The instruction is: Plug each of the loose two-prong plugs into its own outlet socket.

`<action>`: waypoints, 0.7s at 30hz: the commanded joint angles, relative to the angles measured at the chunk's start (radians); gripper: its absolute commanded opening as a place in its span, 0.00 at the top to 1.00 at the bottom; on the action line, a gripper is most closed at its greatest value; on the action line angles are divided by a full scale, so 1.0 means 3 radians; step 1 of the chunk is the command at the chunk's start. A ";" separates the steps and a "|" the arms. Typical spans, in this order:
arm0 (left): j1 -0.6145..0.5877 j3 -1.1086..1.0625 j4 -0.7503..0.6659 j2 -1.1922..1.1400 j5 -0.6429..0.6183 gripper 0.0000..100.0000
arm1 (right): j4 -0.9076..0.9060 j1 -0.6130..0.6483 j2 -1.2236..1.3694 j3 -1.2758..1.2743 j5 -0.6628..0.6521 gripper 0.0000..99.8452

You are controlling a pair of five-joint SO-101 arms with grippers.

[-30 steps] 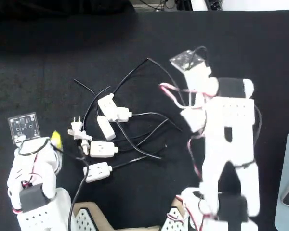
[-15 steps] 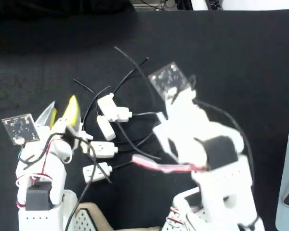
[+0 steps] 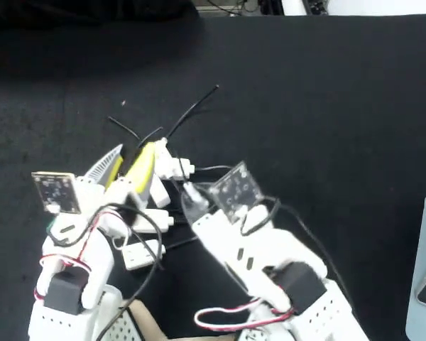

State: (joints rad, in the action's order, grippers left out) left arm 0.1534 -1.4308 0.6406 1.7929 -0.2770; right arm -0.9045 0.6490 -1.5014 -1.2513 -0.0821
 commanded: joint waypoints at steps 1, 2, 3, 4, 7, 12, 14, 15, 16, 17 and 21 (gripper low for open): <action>0.0330 0.0217 0.0077 0.0005 0.0404 0.80 | 0.0107 0.0199 -0.0090 -0.0043 0.0005 0.99; 0.0401 0.0248 0.0133 0.0005 0.0455 0.80 | 0.0107 0.0215 -0.0090 -0.0054 0.0000 0.99; 0.0463 0.0284 0.0189 0.0005 0.0501 0.80 | 0.0107 0.0220 -0.0090 -0.0054 0.0000 0.99; 0.0514 0.0320 0.0261 0.0005 0.0542 0.80 | 0.0107 0.0230 -0.0090 -0.0059 0.0000 0.99; 0.0693 0.0437 0.0465 0.0005 0.0690 0.80 | 0.0102 0.0235 -0.0090 -0.0059 -0.0005 0.99; 0.0939 0.0678 0.0762 0.0005 0.0936 0.80 | 0.0102 0.0235 0.0023 -0.0095 -0.0087 0.99; 0.1051 0.0719 0.0839 0.0005 0.1023 0.80 | 0.0107 0.0230 0.0136 -0.0084 -0.0072 0.99; 0.1102 0.0719 0.0869 0.0005 0.1059 0.80 | 0.0113 0.0225 0.0187 -0.0069 -0.0072 0.99; 0.1128 0.0708 0.0900 0.0005 0.1084 0.80 | 0.0113 0.0225 0.0217 -0.0059 -0.0072 0.99; 0.1138 0.0693 0.0936 0.0005 0.1105 0.80 | 0.0113 0.0220 0.0258 -0.0038 -0.0066 0.99; 0.1107 0.0719 0.1095 0.0005 0.1120 0.80 | 0.0118 0.0220 0.0361 0.0028 -0.0066 0.99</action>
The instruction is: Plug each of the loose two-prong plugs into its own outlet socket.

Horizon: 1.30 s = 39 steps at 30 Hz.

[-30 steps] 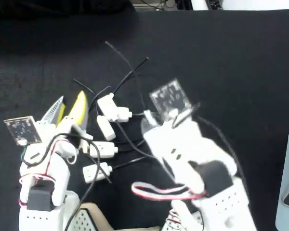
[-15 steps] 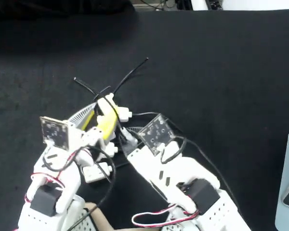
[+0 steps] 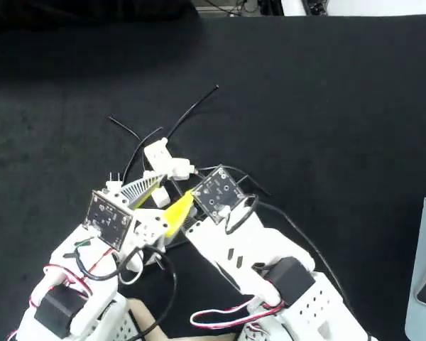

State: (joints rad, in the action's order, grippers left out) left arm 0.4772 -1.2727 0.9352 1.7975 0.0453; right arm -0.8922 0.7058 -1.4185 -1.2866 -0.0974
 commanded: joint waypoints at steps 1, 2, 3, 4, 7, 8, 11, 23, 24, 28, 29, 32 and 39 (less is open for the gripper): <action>-0.0028 0.0207 0.0133 -0.0010 0.0046 0.80 | 0.0077 0.0026 0.0100 0.0156 -0.0015 0.99; -0.0136 0.0253 0.0143 -0.0010 0.0046 0.80 | 0.0077 0.0015 0.0115 0.0156 -0.0015 0.99; -0.0284 0.0294 0.0148 -0.0010 0.0041 0.80 | 0.0077 -0.0026 0.0136 0.0156 -0.0015 0.99; -0.0473 0.0320 0.0148 -0.0010 0.0041 0.80 | 0.0077 -0.0082 0.0151 0.0156 -0.0010 0.99; -0.1194 0.0345 0.0148 -0.0036 0.0036 0.80 | 0.0077 -0.0322 0.0212 0.0156 0.0061 0.99; -0.1399 0.0320 0.0148 -0.0041 0.0041 0.80 | 0.0077 -0.0389 0.0238 0.0156 0.0133 0.99; -0.1731 0.0243 0.0281 -0.0077 0.0302 0.80 | 0.0077 -0.0517 0.0340 0.0146 0.0266 0.99; -0.1747 0.0790 0.1345 -0.1570 0.1493 0.78 | 0.0286 -0.0941 0.0806 0.0146 0.0644 0.99; -0.1741 0.0913 0.1478 -0.1729 0.1570 0.76 | 0.0286 -0.0951 0.0816 0.0136 0.0644 0.99; -0.1741 0.1261 0.1831 -0.2256 0.1857 0.67 | 0.0281 -0.0956 0.0836 0.0115 0.0644 0.99; -0.1741 0.1302 0.1867 -0.2358 0.1949 0.67 | 0.0286 -0.0956 0.0821 0.0095 0.0644 0.99; -0.1731 0.1322 0.1897 -0.2624 0.2240 0.67 | 0.0286 -0.0956 0.0821 0.0079 0.0644 0.99; -0.1552 0.0954 0.1754 -0.3156 0.2649 0.67 | 0.0286 -0.0956 0.0821 0.0074 0.0644 0.99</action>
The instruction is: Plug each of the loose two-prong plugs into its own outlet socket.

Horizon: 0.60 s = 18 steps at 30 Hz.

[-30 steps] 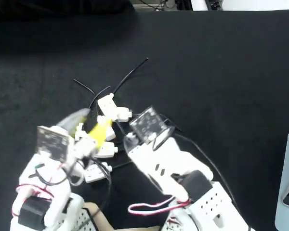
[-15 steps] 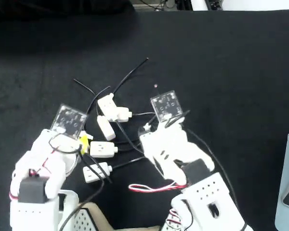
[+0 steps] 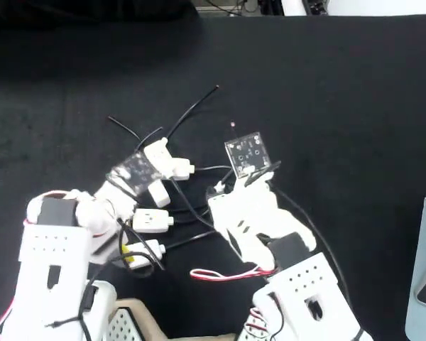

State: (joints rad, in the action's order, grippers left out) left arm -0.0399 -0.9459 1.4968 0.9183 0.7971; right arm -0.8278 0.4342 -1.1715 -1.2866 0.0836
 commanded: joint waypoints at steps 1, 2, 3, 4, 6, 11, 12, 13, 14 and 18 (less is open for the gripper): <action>0.0233 -0.0202 -0.0210 -0.0276 0.0113 0.67 | 0.0072 -0.0051 -0.0003 0.0074 0.0041 0.99; 0.0294 -0.0258 -0.0302 -0.0327 0.0066 0.67 | 0.0072 -0.0051 -0.0003 0.0074 0.0041 0.99; 0.0350 -0.0309 -0.0394 -0.0358 0.0020 0.67 | 0.0072 -0.0051 -0.0003 0.0074 0.0041 0.99; 0.0407 -0.0355 -0.0476 -0.0394 -0.0010 0.67 | 0.0072 -0.0051 -0.0003 0.0074 0.0041 0.99; 0.0560 -0.0468 -0.0598 -0.0440 -0.0046 0.67 | 0.0066 -0.0051 -0.0003 0.0074 0.0041 0.99; 0.0770 -0.0770 -0.1038 -0.0476 -0.0230 0.67 | 0.0066 -0.0051 -0.0003 0.0074 0.0041 0.99; 0.0754 -0.0841 -0.1171 -0.0476 -0.0266 0.67 | 0.0066 -0.0051 -0.0003 0.0074 0.0041 0.99; 0.0754 -0.0913 -0.1304 -0.0476 -0.0307 0.67 | 0.0066 -0.0051 -0.0003 0.0074 0.0041 0.99; 0.0754 -0.0995 -0.1422 -0.0476 -0.0343 0.68 | 0.0066 -0.0051 -0.0003 0.0074 0.0041 0.99; 0.0795 -0.1199 -0.1785 -0.0476 -0.0363 0.79 | 0.0061 -0.0051 -0.0003 0.0074 0.0041 0.99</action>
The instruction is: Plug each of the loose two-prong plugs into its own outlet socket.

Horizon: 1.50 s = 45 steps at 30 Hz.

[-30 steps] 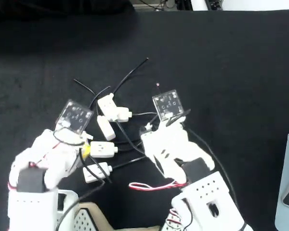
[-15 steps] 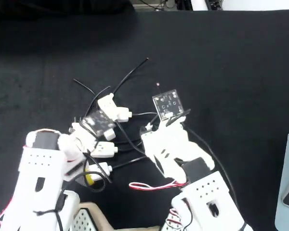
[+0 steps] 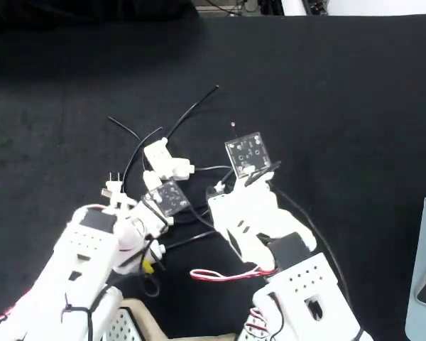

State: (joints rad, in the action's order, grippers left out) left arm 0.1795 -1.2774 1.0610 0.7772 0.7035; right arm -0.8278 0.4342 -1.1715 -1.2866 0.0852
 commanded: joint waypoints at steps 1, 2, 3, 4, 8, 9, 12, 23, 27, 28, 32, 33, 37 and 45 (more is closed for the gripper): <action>0.0074 -0.0105 -0.0419 -0.0005 -0.0056 0.82 | 0.0061 -0.0051 -0.0003 0.0074 0.0036 0.99; 0.0049 -0.0095 -0.0491 -0.0005 -0.0056 0.86 | 0.0061 -0.0051 -0.0003 0.0074 0.0036 0.99; 0.0043 -0.0090 -0.0568 -0.0005 -0.0061 0.90 | 0.0061 -0.0051 -0.0003 0.0074 0.0036 0.99; 0.0043 -0.0090 -0.0660 0.0000 -0.0061 0.94 | 0.0061 -0.0051 -0.0003 0.0074 0.0036 0.99; -0.0059 -0.0090 -0.0951 -0.0005 -0.0066 0.96 | 0.0061 -0.0051 -0.0003 0.0074 0.0036 0.99; -0.0105 -0.0074 -0.1028 -0.0005 -0.0077 0.97 | 0.0056 -0.0051 -0.0003 0.0074 0.0036 0.99; -0.0325 0.0003 -0.1192 -0.0010 -0.0281 0.97 | 0.0051 -0.0051 -0.0003 0.0074 0.0036 0.99; -0.0442 0.0064 -0.0803 0.0031 -0.0322 0.87 | 0.0051 -0.0051 -0.0003 0.0079 0.0036 0.99; -0.0396 0.0069 -0.0455 0.0031 -0.0322 0.69 | 0.0051 -0.0051 -0.0003 0.0100 0.0036 0.99; -0.0417 0.0069 -0.0440 0.0031 -0.0317 0.67 | 0.0046 -0.0051 -0.0003 0.0100 0.0036 0.99; -0.0437 0.0054 -0.0419 0.0031 -0.0020 0.71 | 0.0051 -0.0036 -0.0003 0.0105 0.0020 0.99; -0.0442 0.0059 -0.0419 0.0036 0.0031 0.71 | 0.0056 -0.0036 -0.0003 0.0110 0.0015 0.99; -0.0688 0.0243 -0.0414 0.0041 0.0041 0.71 | 0.0046 -0.0036 0.0013 0.0182 0.0010 0.99; -0.1061 0.0703 0.0113 0.0041 0.0159 0.71 | 0.0041 0.0189 0.0023 0.0279 -0.0056 0.99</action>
State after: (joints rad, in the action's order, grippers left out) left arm -0.1105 -1.1546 1.0288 0.7772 0.7173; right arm -0.8278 0.4358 -1.1699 -1.2820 0.0836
